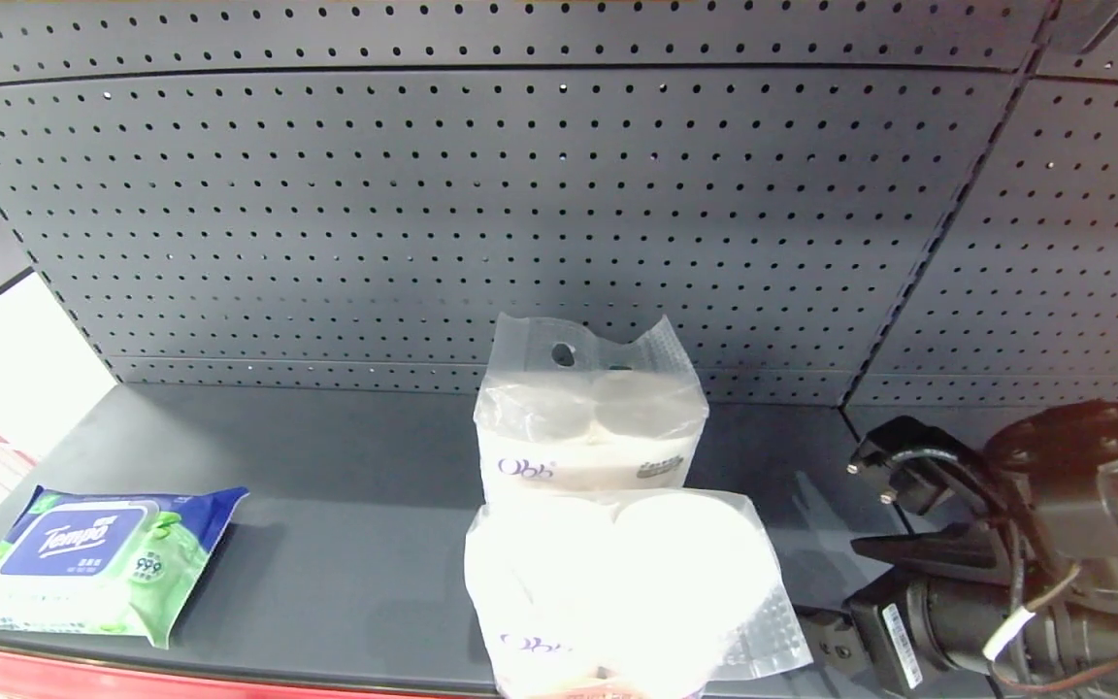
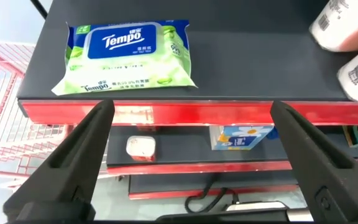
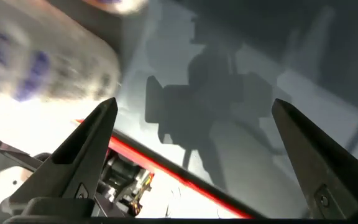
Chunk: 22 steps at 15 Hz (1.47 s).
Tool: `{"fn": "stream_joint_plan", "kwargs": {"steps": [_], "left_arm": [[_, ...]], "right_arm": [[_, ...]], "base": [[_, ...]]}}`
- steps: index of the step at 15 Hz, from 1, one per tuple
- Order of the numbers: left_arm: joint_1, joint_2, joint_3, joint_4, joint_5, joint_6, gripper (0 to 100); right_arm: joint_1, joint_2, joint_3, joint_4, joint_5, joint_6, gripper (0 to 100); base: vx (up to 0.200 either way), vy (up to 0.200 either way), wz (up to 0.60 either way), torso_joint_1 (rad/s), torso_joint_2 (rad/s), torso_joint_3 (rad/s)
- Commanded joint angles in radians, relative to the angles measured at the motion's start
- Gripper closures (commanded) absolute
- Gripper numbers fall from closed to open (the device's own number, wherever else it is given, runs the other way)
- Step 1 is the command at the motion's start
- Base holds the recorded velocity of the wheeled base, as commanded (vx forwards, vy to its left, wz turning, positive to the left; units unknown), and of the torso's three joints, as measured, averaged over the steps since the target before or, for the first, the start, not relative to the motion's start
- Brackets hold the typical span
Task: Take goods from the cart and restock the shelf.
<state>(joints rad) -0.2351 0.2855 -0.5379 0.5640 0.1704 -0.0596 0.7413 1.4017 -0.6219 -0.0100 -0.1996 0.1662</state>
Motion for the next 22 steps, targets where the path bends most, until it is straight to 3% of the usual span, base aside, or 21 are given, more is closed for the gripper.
{"fn": "stream_joint_plan", "kwargs": {"steps": [1,22], "left_arm": [[0.0,0.007,0.006,-0.001,0.008,0.0,0],[0.0,0.001,0.007,-0.003,0.012,-0.002,0]], "right_arm": [[0.029,0.046,-0.013,-0.01,-0.001,-0.002,0],[0.099,0.129,-0.07,-0.016,-0.003,0.001,0]], "base": [[0.0,0.0,0.0,0.0,0.0,0.0],[0.0,0.0,0.0,0.0,0.0,0.0]]}}
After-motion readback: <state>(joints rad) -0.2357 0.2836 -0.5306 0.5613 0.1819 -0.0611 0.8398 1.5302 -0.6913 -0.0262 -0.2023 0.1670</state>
